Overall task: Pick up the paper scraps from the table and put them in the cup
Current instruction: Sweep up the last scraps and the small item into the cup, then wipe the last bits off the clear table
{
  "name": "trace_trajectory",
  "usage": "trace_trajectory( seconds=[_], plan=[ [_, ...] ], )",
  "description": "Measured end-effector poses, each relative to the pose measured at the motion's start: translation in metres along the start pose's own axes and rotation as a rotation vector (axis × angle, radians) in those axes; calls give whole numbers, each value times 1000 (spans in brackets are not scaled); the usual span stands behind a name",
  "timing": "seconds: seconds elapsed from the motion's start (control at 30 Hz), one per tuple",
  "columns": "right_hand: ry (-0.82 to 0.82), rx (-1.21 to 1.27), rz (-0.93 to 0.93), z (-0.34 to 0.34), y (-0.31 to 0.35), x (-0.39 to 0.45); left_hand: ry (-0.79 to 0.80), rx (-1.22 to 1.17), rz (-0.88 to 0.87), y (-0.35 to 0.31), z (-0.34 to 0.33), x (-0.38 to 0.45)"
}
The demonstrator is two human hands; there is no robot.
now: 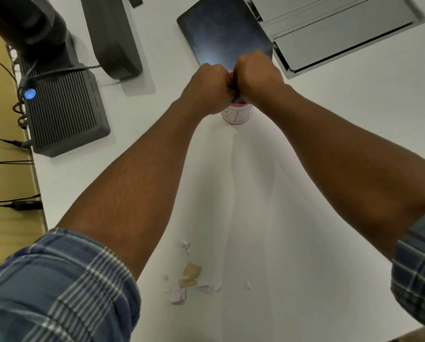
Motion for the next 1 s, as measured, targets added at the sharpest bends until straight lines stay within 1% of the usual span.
trace_trajectory(
  seconds=[0.03, 0.1, 0.17, 0.2, 0.23, 0.3, 0.43, 0.5, 0.53, 0.6, 0.67, 0.77, 0.9, 1.0],
  plan=[
    [-23, 33, 1, 2, -2, -3, -49, -49, 4, 0, 6, -6],
    [-73, 68, 15, 6, -6, -15, -206, -143, 37, 3, 18, -24],
    [-278, 111, 116, 6, -9, -34, -335, -233, 99, 14, 23, -50],
    [-381, 160, 149, 3, -9, -47, -372, -276, 118, 22, 21, -63],
    [-449, 212, 171, -3, -7, -64, -387, -307, 132, 32, 18, -80],
    [-486, 296, 200, -22, -3, -95, -370, -339, 161, 47, 2, -114],
    [-321, 448, 263, -81, 14, -166, -287, -338, 223, 73, -41, -201],
    [-238, 504, 262, -112, 21, -204, -184, -315, 240, 81, -61, -247],
    [-189, 505, 269, -126, 25, -221, -110, -304, 252, 82, -69, -267],
    [-25, 449, 287, -148, 32, -250, 19, -288, 285, 81, -84, -299],
    [126, 391, 319, -163, 41, -272, 90, -235, 306, 77, -95, -323],
    [245, 313, 392, -176, 58, -290, 124, -149, 286, 71, -102, -350],
    [283, 183, 578, -188, 84, -290, 140, -127, 216, 63, -102, -383],
    [307, 92, 672, -189, 96, -296, 106, -115, 299, 62, -104, -405]
  ],
)
Point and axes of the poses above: each hand's wrist, its own x-axis towards the middle knuckle, its own z-axis out of the back of the hand, y = z × x, the point moved 1 cm from there along x, towards the middle knuckle, and after that the axes turned 4 degrees about z, right-handed, at the moved point
